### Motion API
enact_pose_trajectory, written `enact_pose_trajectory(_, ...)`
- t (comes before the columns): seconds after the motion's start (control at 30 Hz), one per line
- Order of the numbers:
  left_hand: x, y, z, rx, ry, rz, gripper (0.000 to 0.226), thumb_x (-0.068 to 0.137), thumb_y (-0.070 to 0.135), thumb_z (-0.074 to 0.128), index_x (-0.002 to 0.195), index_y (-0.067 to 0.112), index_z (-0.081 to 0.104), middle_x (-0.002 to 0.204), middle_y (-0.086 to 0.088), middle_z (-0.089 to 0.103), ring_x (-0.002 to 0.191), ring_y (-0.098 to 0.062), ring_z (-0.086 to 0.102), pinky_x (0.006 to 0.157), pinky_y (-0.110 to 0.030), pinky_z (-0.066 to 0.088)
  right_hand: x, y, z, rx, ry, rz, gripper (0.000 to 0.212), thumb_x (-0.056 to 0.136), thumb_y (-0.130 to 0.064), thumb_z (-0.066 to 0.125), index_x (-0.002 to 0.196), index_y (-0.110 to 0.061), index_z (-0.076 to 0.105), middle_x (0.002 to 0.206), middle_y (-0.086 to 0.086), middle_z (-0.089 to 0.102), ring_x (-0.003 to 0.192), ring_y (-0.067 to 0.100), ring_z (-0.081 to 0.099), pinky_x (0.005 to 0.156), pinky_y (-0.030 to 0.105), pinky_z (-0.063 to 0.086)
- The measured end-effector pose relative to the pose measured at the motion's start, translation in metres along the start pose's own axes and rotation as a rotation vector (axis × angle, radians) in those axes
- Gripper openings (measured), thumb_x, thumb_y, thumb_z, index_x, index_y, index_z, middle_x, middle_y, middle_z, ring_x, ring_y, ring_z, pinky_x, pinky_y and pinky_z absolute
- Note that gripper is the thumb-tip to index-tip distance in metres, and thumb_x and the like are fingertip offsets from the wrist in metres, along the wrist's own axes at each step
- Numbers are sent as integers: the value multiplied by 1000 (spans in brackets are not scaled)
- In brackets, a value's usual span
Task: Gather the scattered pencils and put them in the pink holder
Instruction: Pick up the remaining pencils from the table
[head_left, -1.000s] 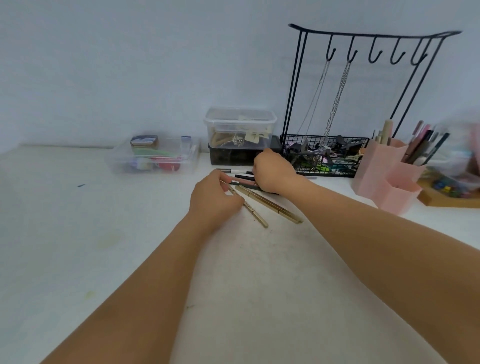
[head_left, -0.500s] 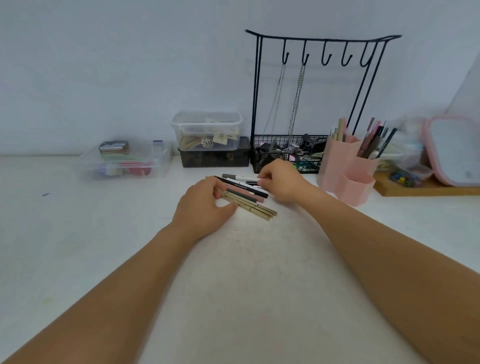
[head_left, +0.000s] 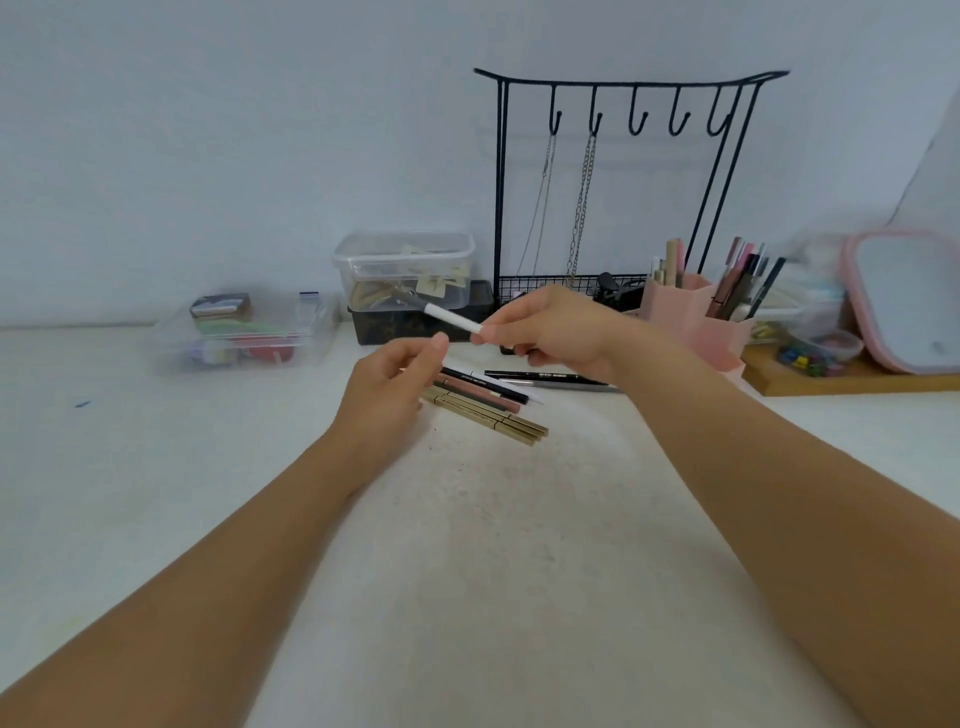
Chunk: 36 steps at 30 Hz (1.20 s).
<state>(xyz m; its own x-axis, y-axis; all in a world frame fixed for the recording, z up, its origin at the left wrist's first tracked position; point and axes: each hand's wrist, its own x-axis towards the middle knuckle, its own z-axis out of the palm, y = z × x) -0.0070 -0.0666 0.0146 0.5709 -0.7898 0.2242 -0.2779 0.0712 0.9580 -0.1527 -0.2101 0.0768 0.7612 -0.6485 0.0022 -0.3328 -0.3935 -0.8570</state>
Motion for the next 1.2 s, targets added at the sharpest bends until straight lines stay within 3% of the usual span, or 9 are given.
enact_pose_trajectory(0.13, 0, 2, 8, -184, -32, -3, 32, 106, 35, 47, 113, 16, 72, 99, -11, 75, 88, -16, 72, 71, -22, 56, 2, 4, 25, -39, -153, -52, 12, 87, -28, 77, 96, -21, 80, 83, -5, 69, 76, 9, 59, 68, 26, 48)
enact_pose_trajectory(0.33, 0, 0, 8, -185, -64, -29, 37, 111, 26, 35, 104, 6, 65, 100, -18, 73, 88, -29, 77, 73, -31, 62, 7, 5, 39, -139, -106, -117, 10, 83, -24, 82, 89, -16, 83, 89, 10, 77, 77, 16, 64, 83, 34, 57)
enact_pose_trajectory(0.47, 0, 1, 8, -209, 16, -31, 34, 111, 29, 33, 96, 10, 57, 85, -8, 70, 75, -19, 75, 67, -35, 63, 3, -3, 28, -214, -91, -124, 8, 86, -21, 79, 90, -14, 81, 86, 8, 77, 71, 9, 66, 64, 19, 55)
enact_pose_trajectory(0.57, 2, 3, 7, -203, 59, -83, 33, 111, 29, 31, 91, 15, 54, 63, 0, 45, 50, -12, 45, 44, -22, 42, 3, -6, -1, -489, 41, -116, 13, 88, -19, 76, 100, -15, 78, 89, -4, 74, 79, 8, 68, 76, 23, 56)
enact_pose_trajectory(0.67, 3, 5, 10, -227, 56, -164, 32, 110, 27, 34, 89, 17, 56, 56, 6, 35, 48, -9, 26, 41, -22, 25, 7, 5, -29, -817, 46, 26, 28, 90, -21, 74, 117, -14, 72, 111, 1, 70, 106, 20, 66, 94, 31, 50)
enact_pose_trajectory(0.73, 2, 7, 11, -248, 34, -181, 31, 109, 26, 36, 88, 16, 56, 54, 7, 34, 47, -9, 24, 41, -23, 22, 9, 16, -39, -884, -33, 132, 35, 89, -23, 75, 124, -15, 70, 118, 2, 69, 108, 23, 66, 96, 33, 52)
enact_pose_trajectory(0.8, 1, 6, 12, -267, 8, -189, 33, 109, 31, 36, 89, 15, 57, 54, 6, 33, 47, -10, 23, 43, -25, 19, 8, 25, -44, -871, -88, 197, 37, 88, -27, 77, 123, -19, 71, 109, -1, 70, 97, 21, 68, 88, 33, 57)
enact_pose_trajectory(1.0, 0, 3, 12, -287, -72, -225, 37, 108, 41, 39, 94, 14, 58, 57, 3, 34, 48, -11, 24, 44, -26, 18, 10, 35, -48, -917, -105, 225, 32, 85, -24, 80, 116, -21, 73, 104, 1, 72, 88, 19, 70, 82, 33, 60)
enact_pose_trajectory(1.2, 2, 3, 13, -293, -79, -253, 25, 103, 24, 41, 90, 15, 60, 58, 2, 36, 46, -11, 25, 41, -22, 19, 8, 35, -49, -906, -85, 244, 22, 83, -18, 81, 104, -13, 77, 93, 5, 75, 90, 24, 74, 82, 38, 62)
